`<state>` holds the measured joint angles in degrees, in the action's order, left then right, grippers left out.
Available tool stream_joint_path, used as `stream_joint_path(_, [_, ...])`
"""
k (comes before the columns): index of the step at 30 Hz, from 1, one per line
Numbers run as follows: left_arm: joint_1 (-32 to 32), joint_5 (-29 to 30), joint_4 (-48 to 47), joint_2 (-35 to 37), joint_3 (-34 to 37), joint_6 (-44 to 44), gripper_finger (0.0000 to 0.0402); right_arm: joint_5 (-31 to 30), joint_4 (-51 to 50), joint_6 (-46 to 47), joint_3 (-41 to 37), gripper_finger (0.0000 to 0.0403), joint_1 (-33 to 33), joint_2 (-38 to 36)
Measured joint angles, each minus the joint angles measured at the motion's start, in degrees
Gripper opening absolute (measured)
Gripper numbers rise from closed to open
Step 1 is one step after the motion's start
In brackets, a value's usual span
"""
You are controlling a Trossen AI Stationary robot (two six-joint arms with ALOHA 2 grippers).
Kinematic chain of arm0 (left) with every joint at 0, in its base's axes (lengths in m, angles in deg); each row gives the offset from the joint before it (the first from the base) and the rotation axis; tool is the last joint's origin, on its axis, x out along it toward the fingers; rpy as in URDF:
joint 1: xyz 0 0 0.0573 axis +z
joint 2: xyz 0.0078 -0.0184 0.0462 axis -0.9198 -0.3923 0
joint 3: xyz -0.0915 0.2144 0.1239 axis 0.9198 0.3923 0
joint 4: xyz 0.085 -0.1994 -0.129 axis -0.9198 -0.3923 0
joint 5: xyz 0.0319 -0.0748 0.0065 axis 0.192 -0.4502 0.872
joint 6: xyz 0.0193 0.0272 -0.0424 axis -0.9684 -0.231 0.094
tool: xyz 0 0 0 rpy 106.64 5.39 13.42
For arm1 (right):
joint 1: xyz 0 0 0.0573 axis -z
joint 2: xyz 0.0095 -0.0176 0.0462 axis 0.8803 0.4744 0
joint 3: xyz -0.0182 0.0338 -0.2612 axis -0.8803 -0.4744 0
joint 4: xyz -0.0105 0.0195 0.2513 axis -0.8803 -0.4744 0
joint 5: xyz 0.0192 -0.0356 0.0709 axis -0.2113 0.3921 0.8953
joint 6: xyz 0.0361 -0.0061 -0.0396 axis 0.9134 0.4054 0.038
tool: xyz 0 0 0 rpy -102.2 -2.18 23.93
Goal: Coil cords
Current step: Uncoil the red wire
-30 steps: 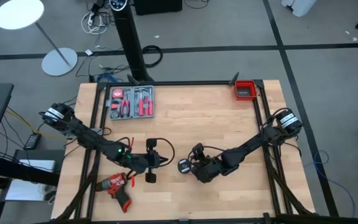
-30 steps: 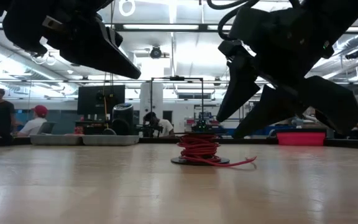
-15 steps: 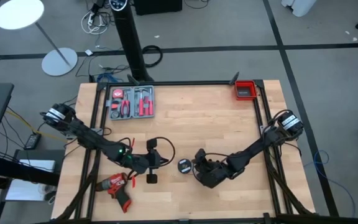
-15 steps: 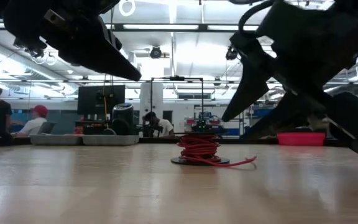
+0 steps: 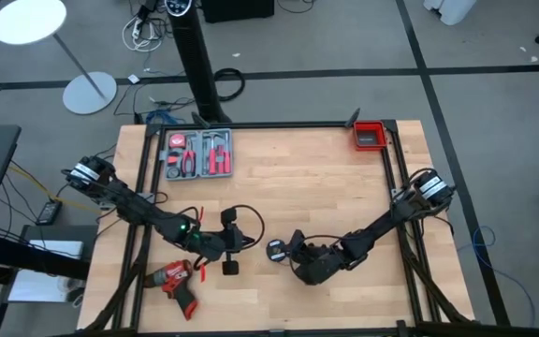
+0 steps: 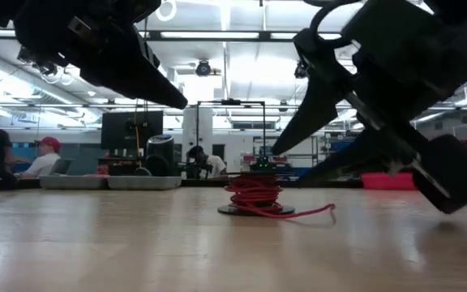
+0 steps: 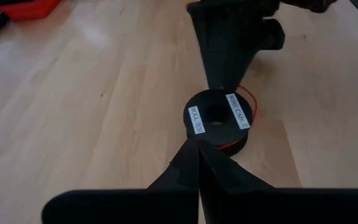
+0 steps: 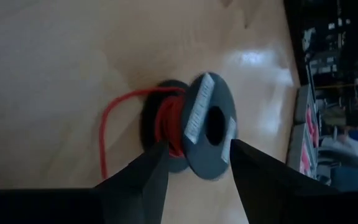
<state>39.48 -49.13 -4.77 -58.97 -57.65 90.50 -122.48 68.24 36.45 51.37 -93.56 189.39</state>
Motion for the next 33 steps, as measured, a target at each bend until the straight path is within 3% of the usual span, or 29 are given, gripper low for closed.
stream_joint_path(16, [0.0, 0.0, 0.1, 0.0, 0.0, -0.2, 0.0001, 1.9, 4.5, -4.6, 0.1, 0.0150, 1.1, 1.7])
stream_joint_path(22, [0.0, 0.0, 0.1, 0.0, 0.0, -0.2, 0.0001, 3.8, 4.7, -4.2, 0.0, 0.0108, 2.0, 1.7])
stream_joint_path(29, [0.0, -0.1, 0.0, 0.0, 0.0, -0.2, 0.0001, 2.9, 5.3, -4.4, 0.0, 0.0016, 2.0, 1.7])
stream_joint_path(33, [0.0, -0.1, 0.0, 0.0, 0.0, -0.4, 0.0001, -0.1, 6.4, -4.6, 0.0, 0.0011, 2.3, 1.8])
